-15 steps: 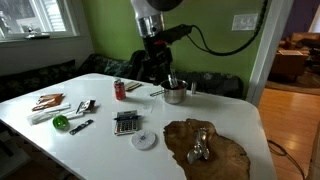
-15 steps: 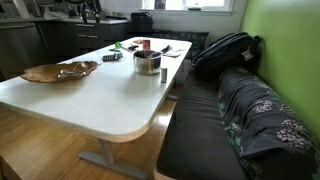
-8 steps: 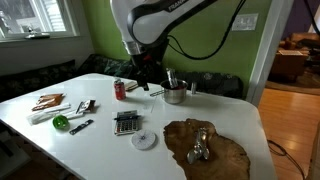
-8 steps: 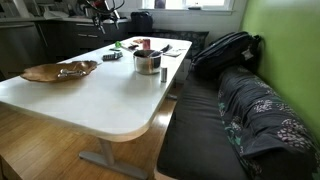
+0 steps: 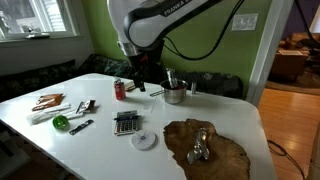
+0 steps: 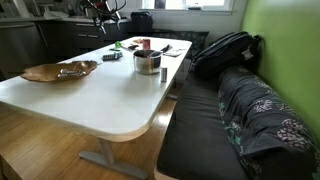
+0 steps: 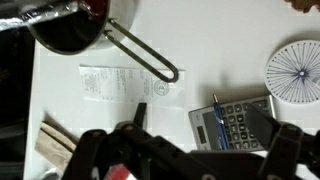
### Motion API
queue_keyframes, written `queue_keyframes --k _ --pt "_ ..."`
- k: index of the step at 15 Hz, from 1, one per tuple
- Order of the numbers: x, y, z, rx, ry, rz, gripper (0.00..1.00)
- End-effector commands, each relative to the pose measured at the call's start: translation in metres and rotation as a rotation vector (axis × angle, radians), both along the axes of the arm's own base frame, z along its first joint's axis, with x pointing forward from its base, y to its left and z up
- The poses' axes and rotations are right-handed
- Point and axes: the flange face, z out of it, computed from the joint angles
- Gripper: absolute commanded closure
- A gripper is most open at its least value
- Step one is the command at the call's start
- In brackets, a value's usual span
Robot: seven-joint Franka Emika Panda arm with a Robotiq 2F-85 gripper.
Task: Remove the pen from the calculator and place it inside the pot
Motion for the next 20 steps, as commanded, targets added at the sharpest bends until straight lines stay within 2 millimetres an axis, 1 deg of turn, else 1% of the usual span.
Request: queue_keyframes --k 1,2,3,5,6,7,9,11,13,17,18,20 --pt "0.010 0.024 -0.034 0.097 0.038 0.165 0.00" --pt "0.012 0.027 -0.043 0.122 0.060 0.210 0.00" --pt "0.013 0.028 -0.057 0.085 0.083 0.226 0.00" --pt "0.016 0.029 -0.074 0.007 0.095 0.226 0.00" --pt "0.017 0.030 -0.082 -0.001 0.110 0.226 0.00" --pt "0.010 0.024 -0.068 0.035 0.095 0.212 0.00" --pt "0.013 0.025 -0.082 0.024 0.107 0.212 0.00" --pt "0.015 0.027 -0.083 0.024 0.105 0.215 0.00" --pt "0.019 0.034 -0.095 0.046 0.079 0.251 0.00" --pt "0.025 0.042 -0.118 0.083 0.009 0.260 0.00" --pt "0.026 0.044 -0.125 0.093 -0.009 0.258 0.05" --pt "0.029 0.045 -0.135 0.102 -0.040 0.253 0.08"
